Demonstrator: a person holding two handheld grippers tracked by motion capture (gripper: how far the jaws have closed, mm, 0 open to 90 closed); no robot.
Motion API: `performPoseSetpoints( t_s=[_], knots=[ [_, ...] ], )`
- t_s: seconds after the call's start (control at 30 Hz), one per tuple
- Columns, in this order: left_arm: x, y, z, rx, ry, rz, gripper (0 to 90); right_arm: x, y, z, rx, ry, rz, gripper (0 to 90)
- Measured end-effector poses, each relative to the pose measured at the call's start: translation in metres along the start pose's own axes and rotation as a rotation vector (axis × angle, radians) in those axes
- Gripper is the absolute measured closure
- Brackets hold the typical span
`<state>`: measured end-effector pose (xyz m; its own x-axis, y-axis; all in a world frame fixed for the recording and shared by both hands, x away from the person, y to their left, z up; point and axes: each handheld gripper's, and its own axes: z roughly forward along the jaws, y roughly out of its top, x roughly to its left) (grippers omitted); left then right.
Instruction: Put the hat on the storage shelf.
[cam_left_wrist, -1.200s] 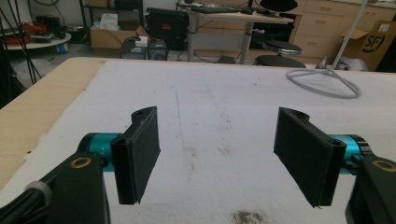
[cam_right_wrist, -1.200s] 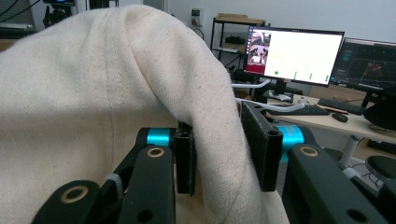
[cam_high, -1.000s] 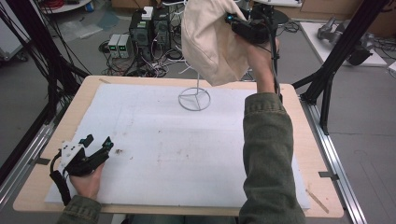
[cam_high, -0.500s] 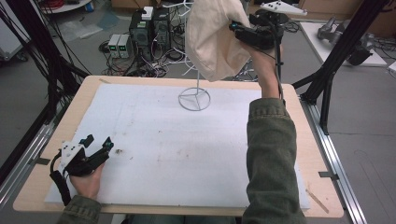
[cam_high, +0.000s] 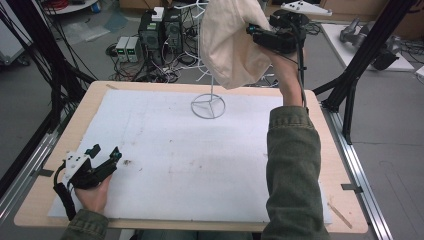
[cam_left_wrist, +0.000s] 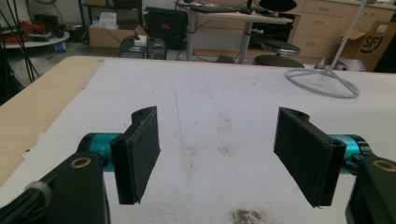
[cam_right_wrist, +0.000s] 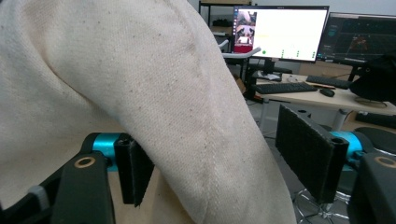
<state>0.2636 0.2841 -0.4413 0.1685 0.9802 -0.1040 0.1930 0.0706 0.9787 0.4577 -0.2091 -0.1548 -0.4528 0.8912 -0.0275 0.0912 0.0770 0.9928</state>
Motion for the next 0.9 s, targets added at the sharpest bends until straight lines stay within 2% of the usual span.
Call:
performPoseSetpoints(
  t_s=[0.23,0.37,0.53,0.6,0.63,0.67,0.77,0.9],
  knots=[
    [0.0,0.0,0.0,0.002,0.0,0.006,31.1,0.0,-0.001,-0.004,-0.002,0.009,-0.004,25.0],
    [0.0,0.0,0.0,0.001,0.001,0.003,31.1,-0.003,-0.007,-0.009,-0.018,0.031,0.03,21.8],
    [-0.001,0.0,0.0,0.003,0.0,0.005,31.1,-0.004,-0.013,-0.014,-0.031,0.046,0.042,19.8],
    [-0.001,0.0,0.0,0.008,-0.001,0.008,31.1,-0.002,-0.013,-0.016,-0.011,0.07,0.045,16.1],
    [-0.001,0.0,0.0,0.007,-0.001,0.008,31.1,-0.002,-0.013,-0.016,-0.011,0.07,0.045,16.1],
    [-0.002,0.0,0.001,0.004,-0.002,0.009,31.2,0.001,-0.012,-0.017,-0.005,0.063,0.029,11.6],
    [-0.002,0.0,0.0,0.004,-0.003,0.009,31.2,0.003,-0.012,-0.02,0.009,0.061,0.014,10.5],
    [-0.002,0.0,0.0,0.003,-0.004,0.008,31.1,0.005,-0.014,-0.026,-0.011,0.037,0.006,10.5]
  ],
)
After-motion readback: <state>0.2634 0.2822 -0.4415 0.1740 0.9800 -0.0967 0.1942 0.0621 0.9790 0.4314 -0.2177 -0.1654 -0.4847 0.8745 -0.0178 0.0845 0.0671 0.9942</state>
